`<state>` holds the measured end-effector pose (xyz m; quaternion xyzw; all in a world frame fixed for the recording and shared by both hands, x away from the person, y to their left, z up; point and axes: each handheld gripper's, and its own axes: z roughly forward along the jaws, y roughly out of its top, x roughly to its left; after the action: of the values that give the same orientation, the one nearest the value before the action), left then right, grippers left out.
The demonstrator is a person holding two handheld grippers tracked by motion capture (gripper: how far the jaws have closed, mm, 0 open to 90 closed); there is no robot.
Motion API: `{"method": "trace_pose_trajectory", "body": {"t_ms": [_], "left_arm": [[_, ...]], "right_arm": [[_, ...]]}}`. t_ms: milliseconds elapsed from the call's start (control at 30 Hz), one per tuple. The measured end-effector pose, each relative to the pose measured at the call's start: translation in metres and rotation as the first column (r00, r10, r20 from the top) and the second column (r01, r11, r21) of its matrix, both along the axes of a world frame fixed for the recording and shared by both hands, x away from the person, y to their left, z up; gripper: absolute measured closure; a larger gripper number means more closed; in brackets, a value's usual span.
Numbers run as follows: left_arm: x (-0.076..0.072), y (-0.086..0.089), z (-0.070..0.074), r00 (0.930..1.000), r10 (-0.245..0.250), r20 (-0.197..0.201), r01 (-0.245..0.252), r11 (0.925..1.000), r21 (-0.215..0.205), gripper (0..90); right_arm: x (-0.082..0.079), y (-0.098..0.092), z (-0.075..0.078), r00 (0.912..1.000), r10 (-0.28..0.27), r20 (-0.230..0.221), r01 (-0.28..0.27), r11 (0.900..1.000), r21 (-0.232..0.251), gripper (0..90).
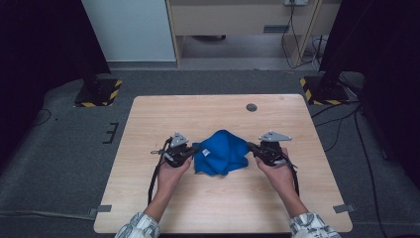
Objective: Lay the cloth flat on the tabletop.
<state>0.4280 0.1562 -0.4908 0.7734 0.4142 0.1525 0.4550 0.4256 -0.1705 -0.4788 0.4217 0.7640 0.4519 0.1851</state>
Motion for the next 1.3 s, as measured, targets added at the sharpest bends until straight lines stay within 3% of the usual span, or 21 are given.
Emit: {"method": "trace_pose_trajectory", "body": {"t_ms": [100,733,1133,1300], "left_arm": [[0.009,-0.001,0.000,0.9998,0.007,-0.019,-0.007,0.9999,-0.011,87.3],[0.017,0.001,0.030,1.0000,0.004,0.008,-0.004,0.9996,-0.029,87.7],[0.010,0.010,0.064,0.9976,-0.001,0.069,0.005,0.9986,-0.052,88.0],[0.007,0.012,0.077,0.9961,-0.004,0.089,0.008,0.9986,-0.051,88.0]], "right_arm": [[0.006,-0.009,0.002,1.0000,-0.005,-0.002,0.005,1.000,0.004,88.9],[0.012,-0.038,0.025,0.9993,-0.028,0.025,0.028,0.999,0.026,89.0],[-0.004,-0.039,0.063,0.9945,-0.017,0.103,0.011,0.999,0.050,89.0],[-0.018,-0.042,0.080,0.9907,-0.003,0.136,-0.003,0.999,0.044,89.0]]}}
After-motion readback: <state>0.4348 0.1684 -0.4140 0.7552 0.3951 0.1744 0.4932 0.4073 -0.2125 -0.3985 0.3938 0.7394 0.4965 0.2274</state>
